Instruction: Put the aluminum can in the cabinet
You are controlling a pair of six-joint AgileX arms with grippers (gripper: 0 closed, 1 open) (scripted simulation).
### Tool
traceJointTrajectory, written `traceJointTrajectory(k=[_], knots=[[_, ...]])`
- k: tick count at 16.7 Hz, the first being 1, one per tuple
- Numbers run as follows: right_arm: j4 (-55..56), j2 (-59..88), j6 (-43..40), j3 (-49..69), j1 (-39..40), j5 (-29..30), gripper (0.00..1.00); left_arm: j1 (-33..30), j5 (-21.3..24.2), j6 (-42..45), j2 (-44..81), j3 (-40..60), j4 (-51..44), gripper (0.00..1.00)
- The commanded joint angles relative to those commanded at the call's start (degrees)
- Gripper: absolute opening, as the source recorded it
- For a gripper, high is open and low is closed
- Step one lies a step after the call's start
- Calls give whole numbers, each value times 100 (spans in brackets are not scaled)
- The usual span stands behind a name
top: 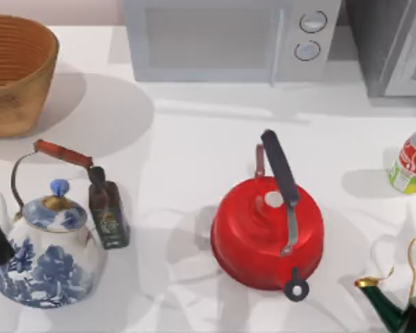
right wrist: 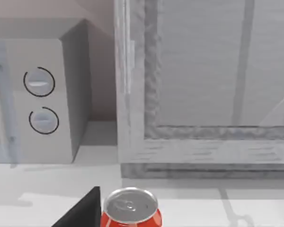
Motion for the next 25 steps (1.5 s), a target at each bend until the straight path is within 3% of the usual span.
traceJointTrajectory(k=[7,13,18,25], knots=[[292,931,411,722,-60,-78,100,0,0,0,0,0,0,100],[969,3942,1029,2149,53,24,100,0,0,0,0,0,0,100],[1401,6752,1068,2786,440,366,100,0,0,0,0,0,0,100],[1621,8446,747,2824,990,836,100,0,0,0,0,0,0,100]])
